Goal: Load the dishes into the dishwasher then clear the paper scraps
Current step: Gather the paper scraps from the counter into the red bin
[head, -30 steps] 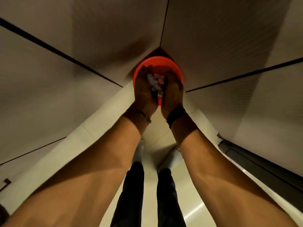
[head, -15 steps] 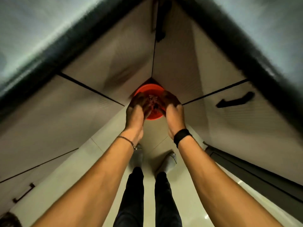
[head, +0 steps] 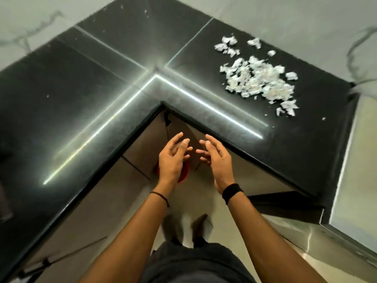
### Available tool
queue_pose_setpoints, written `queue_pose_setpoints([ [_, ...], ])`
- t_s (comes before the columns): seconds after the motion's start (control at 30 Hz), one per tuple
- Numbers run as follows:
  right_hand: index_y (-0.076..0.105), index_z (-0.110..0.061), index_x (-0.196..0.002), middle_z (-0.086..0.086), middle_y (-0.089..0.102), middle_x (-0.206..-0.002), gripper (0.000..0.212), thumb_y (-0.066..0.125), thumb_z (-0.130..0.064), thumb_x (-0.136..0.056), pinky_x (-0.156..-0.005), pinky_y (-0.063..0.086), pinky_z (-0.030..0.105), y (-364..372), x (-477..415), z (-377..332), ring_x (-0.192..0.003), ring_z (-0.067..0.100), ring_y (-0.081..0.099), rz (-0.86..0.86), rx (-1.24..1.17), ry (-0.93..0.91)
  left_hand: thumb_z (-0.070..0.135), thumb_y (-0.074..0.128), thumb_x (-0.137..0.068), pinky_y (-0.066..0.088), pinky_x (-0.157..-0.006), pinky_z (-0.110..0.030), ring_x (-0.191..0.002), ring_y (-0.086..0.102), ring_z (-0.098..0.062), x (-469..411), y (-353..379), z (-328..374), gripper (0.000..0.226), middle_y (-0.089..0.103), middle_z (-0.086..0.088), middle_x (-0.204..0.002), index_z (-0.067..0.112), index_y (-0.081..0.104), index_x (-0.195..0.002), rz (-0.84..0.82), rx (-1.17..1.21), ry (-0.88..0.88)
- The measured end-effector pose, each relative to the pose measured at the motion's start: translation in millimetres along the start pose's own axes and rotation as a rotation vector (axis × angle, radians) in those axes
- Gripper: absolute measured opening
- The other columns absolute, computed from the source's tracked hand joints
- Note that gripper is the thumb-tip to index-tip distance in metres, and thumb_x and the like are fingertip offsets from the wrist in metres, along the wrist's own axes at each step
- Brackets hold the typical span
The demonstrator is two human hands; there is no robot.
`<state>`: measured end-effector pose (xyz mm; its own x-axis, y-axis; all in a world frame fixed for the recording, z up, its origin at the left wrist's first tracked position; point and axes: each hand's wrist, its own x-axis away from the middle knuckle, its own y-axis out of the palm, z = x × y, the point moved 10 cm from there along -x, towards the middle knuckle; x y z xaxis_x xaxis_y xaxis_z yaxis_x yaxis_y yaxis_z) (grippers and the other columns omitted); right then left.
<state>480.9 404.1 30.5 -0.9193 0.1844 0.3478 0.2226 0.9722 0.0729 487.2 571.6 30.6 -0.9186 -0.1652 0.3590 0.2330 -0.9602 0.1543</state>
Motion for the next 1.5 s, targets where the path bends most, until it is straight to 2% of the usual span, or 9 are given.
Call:
queue_pose_setpoints([
  [0.43,0.063,-0.015,-0.131,0.004,0.076,-0.113,0.029,0.059,-0.014,-0.102,-0.078,0.056,0.025,-111,-24,-58,-0.091,0.013,0.071,0.294,-0.166,-0.154,0.018,0.067,-0.098,0.061,-0.081,-0.028,-0.103,0.074,-0.026,-32,167,32,0.035,0.076,-0.009,-0.113,0.009,0.063,-0.132,-0.419,-0.058,0.064],
  [0.77,0.067,-0.015,-0.127,0.007,0.074,-0.11,0.031,0.066,-0.01,-0.097,-0.078,0.056,0.022,-213,-97,-87,-0.088,0.012,0.072,0.423,-0.085,-0.18,0.022,0.067,-0.098,0.06,-0.089,-0.035,-0.099,0.075,-0.024,-76,292,28,0.032,0.077,-0.005,-0.111,0.012,0.065,-0.129,-0.497,-0.113,0.043],
  [0.9,0.071,-0.019,-0.121,-0.004,0.074,-0.107,0.028,0.07,-0.011,-0.094,-0.091,0.06,0.038,-243,-123,-94,-0.091,0.008,0.071,0.498,0.191,-0.174,0.024,0.066,-0.099,0.06,-0.09,-0.038,-0.098,0.075,-0.025,-94,319,23,0.029,0.077,-0.005,-0.111,0.013,0.067,-0.126,-0.5,-0.137,0.013],
  [1.0,0.07,-0.022,-0.121,-0.011,0.067,-0.115,0.031,0.073,-0.017,-0.091,-0.094,0.057,0.036,-246,-142,-98,-0.093,0.006,0.068,0.524,0.453,-0.159,0.025,0.064,-0.1,0.06,-0.089,-0.039,-0.098,0.075,-0.024,-114,328,18,0.033,0.077,-0.006,-0.112,0.009,0.066,-0.129,-0.501,-0.159,-0.013],
  [1.13,0.066,-0.019,-0.129,-0.003,0.061,-0.125,0.04,0.073,-0.02,-0.09,-0.097,0.052,0.035,-236,-165,-98,-0.104,0.017,0.064,0.518,0.796,-0.163,0.026,0.062,-0.102,0.06,-0.091,-0.039,-0.1,0.075,-0.024,-136,336,12,0.03,0.076,-0.006,-0.112,0.01,0.066,-0.127,-0.556,-0.185,-0.042],
  [1.27,0.072,-0.017,-0.117,0.001,0.069,-0.112,0.024,0.066,-0.017,-0.094,-0.091,0.047,0.034,-234,-168,-101,-0.103,0.023,0.062,0.627,0.981,-0.169,0.025,0.06,-0.103,0.059,-0.092,-0.04,-0.099,0.075,-0.024,-157,345,6,0.025,0.076,-0.009,-0.112,0.012,0.068,-0.122,-0.604,-0.169,-0.066],
  [1.37,0.075,-0.021,-0.104,-0.005,0.071,-0.102,0.014,0.068,-0.017,-0.092,-0.089,0.053,0.038,-240,-159,-102,-0.095,0.017,0.065,0.741,0.823,-0.139,0.027,0.06,-0.103,0.059,-0.091,-0.036,-0.098,0.074,-0.021,-166,349,-1,0.022,0.076,-0.008,-0.11,0.013,0.07,-0.117,-0.606,-0.151,-0.095],
  [1.43,0.076,-0.024,-0.101,-0.013,0.071,-0.1,0.013,0.07,-0.018,-0.091,-0.089,0.054,0.03,-236,-148,-112,-0.094,0.008,0.065,0.793,0.643,-0.172,0.026,0.059,-0.104,0.058,-0.092,-0.032,-0.101,0.073,-0.019,-165,352,-11,0.022,0.075,-0.008,-0.11,0.011,0.069,-0.115,-0.599,-0.089,-0.172],
  [1.5,0.076,-0.023,-0.103,-0.014,0.072,-0.101,0.014,0.073,-0.018,-0.091,-0.086,0.051,0.019,-219,-144,-125,-0.096,0.004,0.065,0.715,0.492,-0.245,0.028,0.053,-0.106,0.057,-0.095,-0.033,-0.106,0.071,-0.022,-160,360,-24,0.026,0.073,-0.012,-0.115,0.009,0.067,-0.118,-0.608,0.039,-0.342],
])
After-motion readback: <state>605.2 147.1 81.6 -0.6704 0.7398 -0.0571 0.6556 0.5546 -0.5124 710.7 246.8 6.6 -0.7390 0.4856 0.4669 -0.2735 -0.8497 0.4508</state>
